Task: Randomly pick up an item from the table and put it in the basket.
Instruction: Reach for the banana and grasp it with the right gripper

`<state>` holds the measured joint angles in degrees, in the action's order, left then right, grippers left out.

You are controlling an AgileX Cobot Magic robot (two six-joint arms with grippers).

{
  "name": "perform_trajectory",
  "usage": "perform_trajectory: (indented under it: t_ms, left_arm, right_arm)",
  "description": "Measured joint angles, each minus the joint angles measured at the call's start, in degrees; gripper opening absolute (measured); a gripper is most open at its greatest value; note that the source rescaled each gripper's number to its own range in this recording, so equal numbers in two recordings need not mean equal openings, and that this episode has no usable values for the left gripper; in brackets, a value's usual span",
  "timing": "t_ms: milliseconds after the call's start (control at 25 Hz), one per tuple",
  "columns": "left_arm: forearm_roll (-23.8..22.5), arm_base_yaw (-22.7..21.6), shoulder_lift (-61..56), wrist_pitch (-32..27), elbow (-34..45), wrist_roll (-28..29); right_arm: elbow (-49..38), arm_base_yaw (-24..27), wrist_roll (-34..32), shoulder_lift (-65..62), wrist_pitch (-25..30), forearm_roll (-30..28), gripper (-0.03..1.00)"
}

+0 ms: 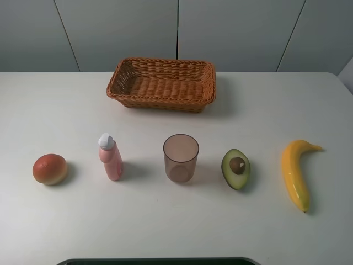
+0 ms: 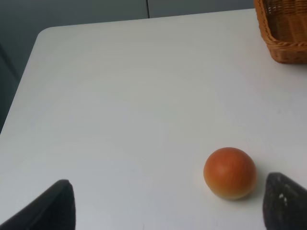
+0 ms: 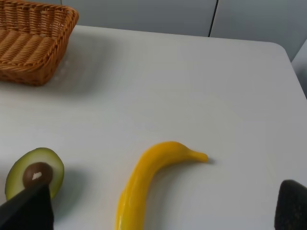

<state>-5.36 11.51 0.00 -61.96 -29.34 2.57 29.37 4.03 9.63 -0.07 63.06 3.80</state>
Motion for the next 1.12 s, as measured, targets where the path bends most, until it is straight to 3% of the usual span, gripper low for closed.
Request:
perform_trajectory:
  t_ms: [1120]
  left_arm:
    - [0.0, 0.0, 0.0, 0.0, 0.0, 0.0]
  right_arm:
    - [0.0, 0.0, -0.7, 0.0, 0.0, 0.0, 1.0]
